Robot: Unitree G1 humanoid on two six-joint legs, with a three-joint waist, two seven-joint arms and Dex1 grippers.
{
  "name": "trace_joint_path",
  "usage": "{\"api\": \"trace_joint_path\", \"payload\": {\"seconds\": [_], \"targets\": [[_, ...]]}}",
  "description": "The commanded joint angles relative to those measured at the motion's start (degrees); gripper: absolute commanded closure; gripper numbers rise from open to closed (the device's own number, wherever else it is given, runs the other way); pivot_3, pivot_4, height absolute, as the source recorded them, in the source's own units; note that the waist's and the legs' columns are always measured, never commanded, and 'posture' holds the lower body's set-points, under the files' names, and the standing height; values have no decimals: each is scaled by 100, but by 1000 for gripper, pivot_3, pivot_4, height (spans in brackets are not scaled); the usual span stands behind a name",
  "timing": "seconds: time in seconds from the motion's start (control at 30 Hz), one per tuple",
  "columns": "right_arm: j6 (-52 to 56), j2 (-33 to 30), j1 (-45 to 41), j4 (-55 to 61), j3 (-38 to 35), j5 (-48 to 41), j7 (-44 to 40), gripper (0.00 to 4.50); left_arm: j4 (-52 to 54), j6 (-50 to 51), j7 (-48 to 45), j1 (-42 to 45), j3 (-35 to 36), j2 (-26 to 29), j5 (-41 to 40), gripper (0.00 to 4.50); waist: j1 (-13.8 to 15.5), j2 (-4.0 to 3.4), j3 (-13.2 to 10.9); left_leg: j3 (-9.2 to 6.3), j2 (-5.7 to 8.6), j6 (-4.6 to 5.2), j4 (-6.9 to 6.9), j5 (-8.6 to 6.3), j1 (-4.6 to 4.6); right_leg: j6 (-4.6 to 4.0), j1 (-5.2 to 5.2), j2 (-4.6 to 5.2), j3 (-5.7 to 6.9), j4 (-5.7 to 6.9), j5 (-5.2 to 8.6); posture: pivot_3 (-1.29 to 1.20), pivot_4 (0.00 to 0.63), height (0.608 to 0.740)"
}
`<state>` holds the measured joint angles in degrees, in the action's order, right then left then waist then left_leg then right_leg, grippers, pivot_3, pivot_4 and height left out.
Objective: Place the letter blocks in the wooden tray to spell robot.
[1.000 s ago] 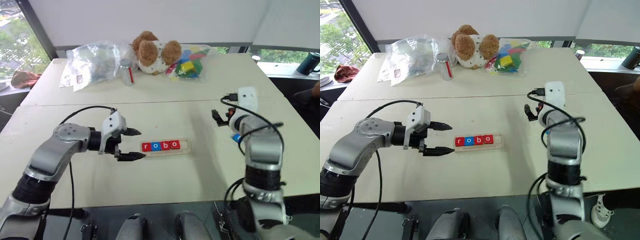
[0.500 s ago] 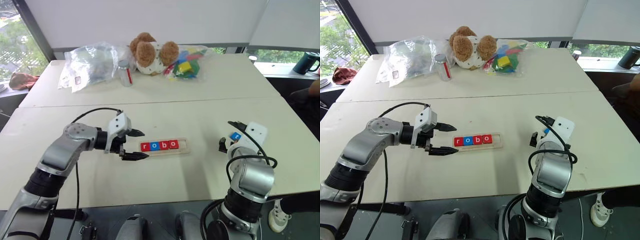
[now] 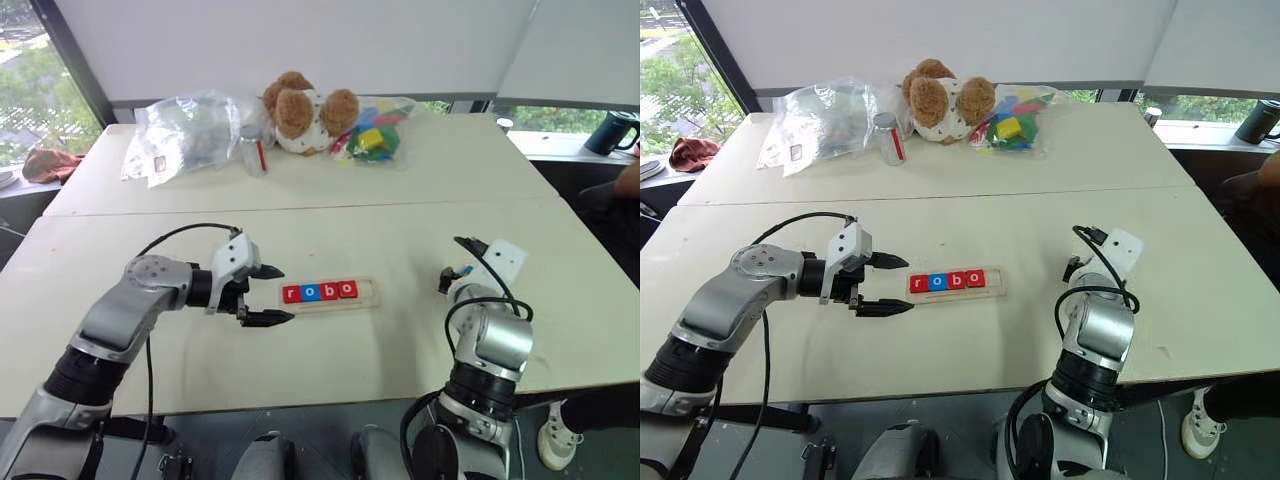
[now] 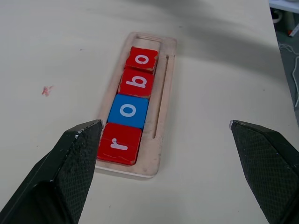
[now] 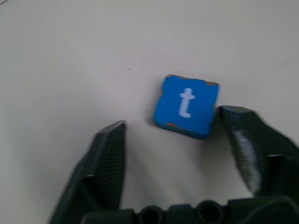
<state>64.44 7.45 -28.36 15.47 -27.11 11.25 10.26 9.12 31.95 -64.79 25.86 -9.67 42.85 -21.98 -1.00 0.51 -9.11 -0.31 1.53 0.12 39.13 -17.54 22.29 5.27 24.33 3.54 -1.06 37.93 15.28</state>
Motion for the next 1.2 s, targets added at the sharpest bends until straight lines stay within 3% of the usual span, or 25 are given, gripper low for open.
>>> {"api": "trace_joint_path", "payload": {"seconds": [0.03, 0.13, 0.3, 0.5, 0.6, 0.83, 0.93, 1.2], "targets": [[61, -2, 159, -85, -29, -52, 210, 2908, 134, -56, 0, 17, 212, 85, -39, 0, 17, 0, 0, -1, 0, 0, 0, 0, 1, 0, 0, 0, 1, 0, 0, 0, 150, 740], [77, -44, 298, -44, 91, -100, 214, 4393, 113, -65, -1, 37, 190, 75, -44, 0, 26, 2, 1, -3, 0, 2, -2, -1, 2, 0, 1, 1, 1, -2, 0, 0, 150, 740], [-80, -655, 515, 128, 905, -219, -346, 4467, 18, -103, -38, 123, 143, 53, -13, 0, 10, 3, 2, -2, 0, 4, -4, -3, 6, 0, 0, 1, 2, -15, 0, 0, 150, 740], [617, -681, 621, 632, 631, -414, -402, 4467, -54, -137, -70, 182, 137, 56, 9, 0, 7, 3, 2, -2, -5, 4, -9, -3, 7, 0, 3, -6, 3, -18, 0, 0, 150, 740], [889, -754, 781, 1111, 609, -429, -451, 3550, -47, -135, -67, 165, 145, 58, 0, 0, 15, 3, 2, -3, -5, 7, -12, -4, 12, 0, 7, -5, 3, -19, 1, 0, 150, 740], [1411, -868, 1249, 2036, 890, -423, -580, 53, 3, -111, -32, 107, 136, 24, -23, 0, 1, 2, 1, 0, -5, 9, -12, -6, 15, 0, 7, -5, 2, -32, 1, 0, 150, 740], [1029, -1114, 1337, 1964, 1071, -438, -686, 53, 13, -94, -11, 120, 103, -26, -20, 0, -7, 1, 0, 2, -5, 9, -12, -6, 15, 0, 7, -5, 0, -33, 0, 0, 150, 740], [-1415, -3622, 1669, 276, 1284, -1105, -2909, 53, -9, -78, -58, 146, 85, -34, -8, 0, 23, -3, -6, 5, -3, 20, -12, -12, 16, 1, -10, -8, 7, -60, 0, 0, 150, 740]]}}
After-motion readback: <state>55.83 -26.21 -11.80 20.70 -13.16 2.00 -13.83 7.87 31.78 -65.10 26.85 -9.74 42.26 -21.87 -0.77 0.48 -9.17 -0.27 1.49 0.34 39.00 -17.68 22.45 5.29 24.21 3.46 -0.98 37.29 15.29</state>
